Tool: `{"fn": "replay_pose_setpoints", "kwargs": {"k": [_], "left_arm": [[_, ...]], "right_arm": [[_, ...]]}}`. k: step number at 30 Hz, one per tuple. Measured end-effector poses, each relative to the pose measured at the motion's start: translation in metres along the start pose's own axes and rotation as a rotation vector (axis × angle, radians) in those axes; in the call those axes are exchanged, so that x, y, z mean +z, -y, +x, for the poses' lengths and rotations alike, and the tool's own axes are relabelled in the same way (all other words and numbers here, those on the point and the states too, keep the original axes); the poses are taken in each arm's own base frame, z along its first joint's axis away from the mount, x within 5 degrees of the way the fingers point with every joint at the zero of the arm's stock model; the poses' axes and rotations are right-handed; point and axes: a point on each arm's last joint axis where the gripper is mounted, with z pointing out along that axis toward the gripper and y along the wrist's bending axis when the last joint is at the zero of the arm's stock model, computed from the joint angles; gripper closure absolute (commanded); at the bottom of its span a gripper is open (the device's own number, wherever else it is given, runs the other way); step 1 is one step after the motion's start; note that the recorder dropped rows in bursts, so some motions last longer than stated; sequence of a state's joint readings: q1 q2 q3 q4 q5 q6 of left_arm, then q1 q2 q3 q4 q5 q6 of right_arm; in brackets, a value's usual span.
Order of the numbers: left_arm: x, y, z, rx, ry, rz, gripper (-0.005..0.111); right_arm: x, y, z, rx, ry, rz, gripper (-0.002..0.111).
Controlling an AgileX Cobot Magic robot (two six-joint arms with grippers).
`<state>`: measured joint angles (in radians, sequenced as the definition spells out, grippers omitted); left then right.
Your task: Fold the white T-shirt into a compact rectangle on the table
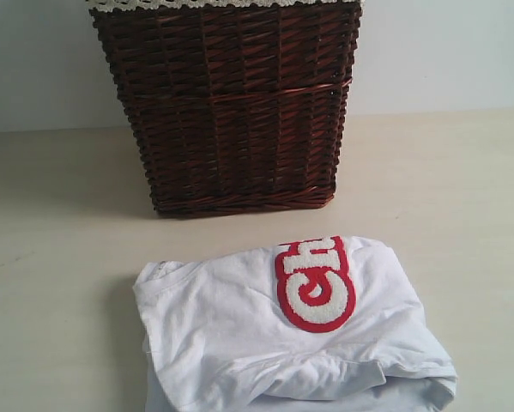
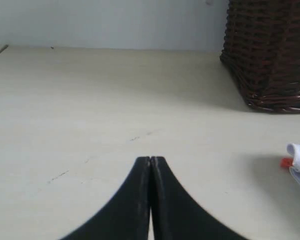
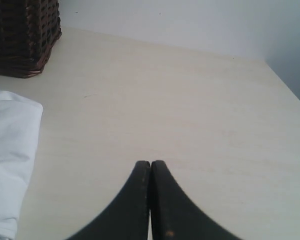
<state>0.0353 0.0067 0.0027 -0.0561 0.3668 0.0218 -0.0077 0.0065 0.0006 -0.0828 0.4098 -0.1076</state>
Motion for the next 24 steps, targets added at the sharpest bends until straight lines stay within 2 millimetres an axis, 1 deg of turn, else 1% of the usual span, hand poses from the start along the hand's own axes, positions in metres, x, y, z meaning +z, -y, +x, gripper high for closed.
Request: {"fn": "replay_pose_setpoints", "kwargs": {"k": [24], "left_arm": [[0.0000,0.0000,0.0000,-0.049,0.000,0.000,0.107]], "right_arm": [[0.0000,0.0000,0.0000,0.000,0.000,0.000,0.108]]}}
